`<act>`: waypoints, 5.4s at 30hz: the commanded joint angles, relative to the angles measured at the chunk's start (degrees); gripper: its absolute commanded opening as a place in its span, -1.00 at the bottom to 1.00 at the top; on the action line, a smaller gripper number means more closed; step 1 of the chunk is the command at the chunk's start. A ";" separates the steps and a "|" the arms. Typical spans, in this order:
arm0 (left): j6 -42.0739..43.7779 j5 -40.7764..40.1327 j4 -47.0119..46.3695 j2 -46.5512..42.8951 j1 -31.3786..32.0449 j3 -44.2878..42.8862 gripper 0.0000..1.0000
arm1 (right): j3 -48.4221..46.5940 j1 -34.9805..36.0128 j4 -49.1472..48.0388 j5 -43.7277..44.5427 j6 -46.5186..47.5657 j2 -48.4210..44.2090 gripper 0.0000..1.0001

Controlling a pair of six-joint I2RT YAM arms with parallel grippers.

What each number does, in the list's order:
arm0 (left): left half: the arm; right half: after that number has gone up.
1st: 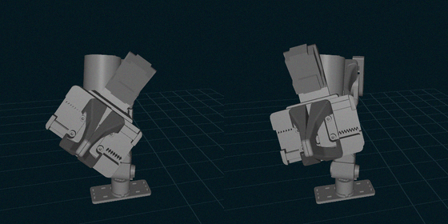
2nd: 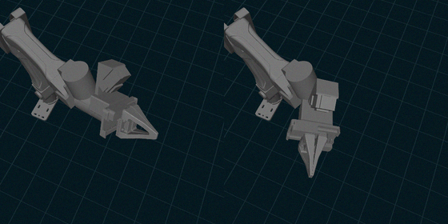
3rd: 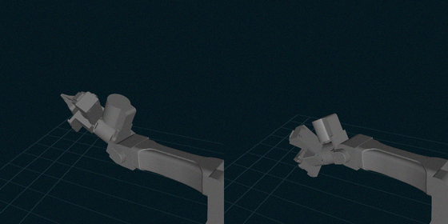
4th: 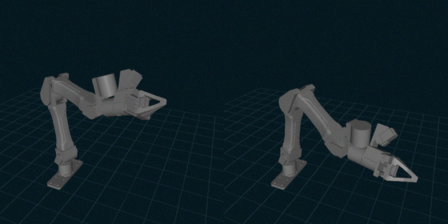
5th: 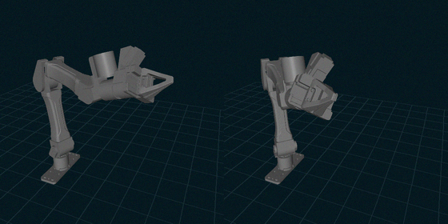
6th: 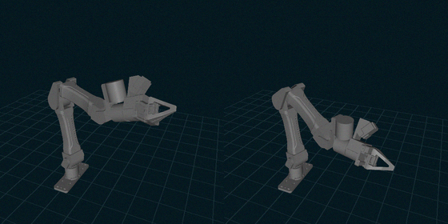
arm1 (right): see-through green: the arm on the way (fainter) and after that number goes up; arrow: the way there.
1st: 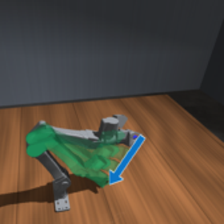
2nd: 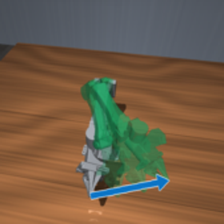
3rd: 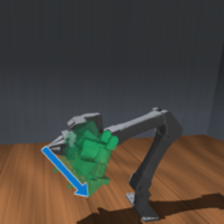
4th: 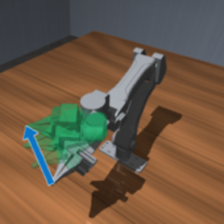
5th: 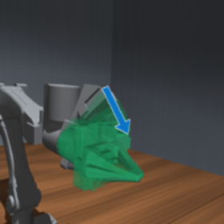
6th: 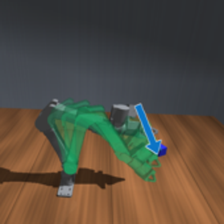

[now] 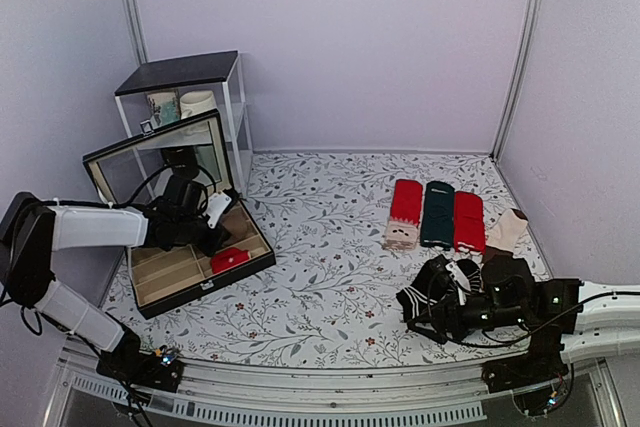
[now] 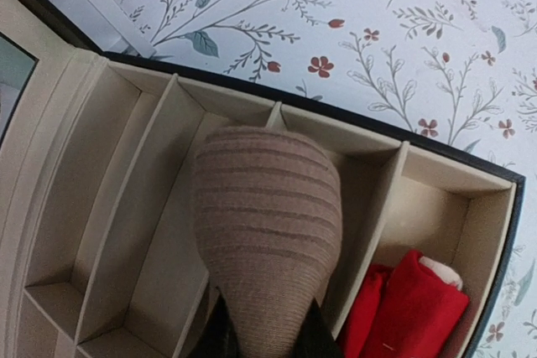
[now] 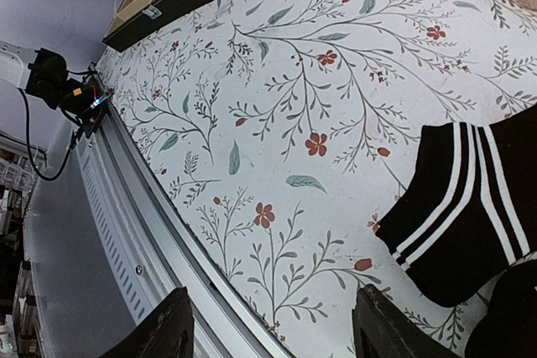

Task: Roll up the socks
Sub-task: Place a pair of socks in the storage box.

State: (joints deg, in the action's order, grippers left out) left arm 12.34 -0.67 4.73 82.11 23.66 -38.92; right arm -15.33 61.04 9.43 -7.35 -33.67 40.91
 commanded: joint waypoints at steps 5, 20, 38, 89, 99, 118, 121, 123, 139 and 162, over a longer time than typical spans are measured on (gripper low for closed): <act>-1.01 -1.29 -0.29 -1.31 -0.63 1.80 -1.00 | 1.35 -0.57 -3.06 -1.56 0.78 0.36 0.31; -5.72 -2.33 12.47 6.64 -0.34 -4.76 -1.00 | 1.71 -0.74 -4.65 -2.13 0.53 1.07 0.31; -2.10 -5.08 22.76 16.37 -0.46 -10.90 -1.00 | 2.85 -0.83 -4.30 -1.83 -0.78 -0.07 0.31; -4.34 0.10 12.45 15.23 -1.07 -13.28 -0.43 | 1.95 -1.53 -0.46 -0.37 -1.45 -1.50 0.32; -1.88 -0.79 12.18 13.63 -1.07 -11.98 0.12 | 1.80 -1.54 -0.59 -0.46 -1.25 -0.76 0.32; 1.18 1.06 16.80 11.57 -1.25 -15.87 0.37 | 1.71 -1.53 -0.42 -0.69 -1.66 -0.61 0.31; 1.46 1.69 17.73 11.37 -1.25 -16.93 0.37 | 1.71 -1.53 -0.37 -0.68 -1.66 -0.57 0.32; 1.86 2.24 18.29 11.20 -1.25 -17.71 0.37 | 1.58 -1.57 -0.34 -0.69 -1.57 -0.49 0.32; 3.70 5.65 21.49 10.97 -1.94 -20.95 -0.14 | 0.48 -1.64 -0.42 -0.82 -0.75 1.29 0.32; 2.76 -0.99 23.08 9.89 -3.07 -14.22 -0.69 | 0.41 -1.71 -1.54 -1.26 -0.96 2.90 0.32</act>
State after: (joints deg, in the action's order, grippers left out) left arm 15.84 1.96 26.17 92.36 21.63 -54.37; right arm -13.56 59.66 8.95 -8.27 -34.89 43.55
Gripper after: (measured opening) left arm 0.153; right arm 0.657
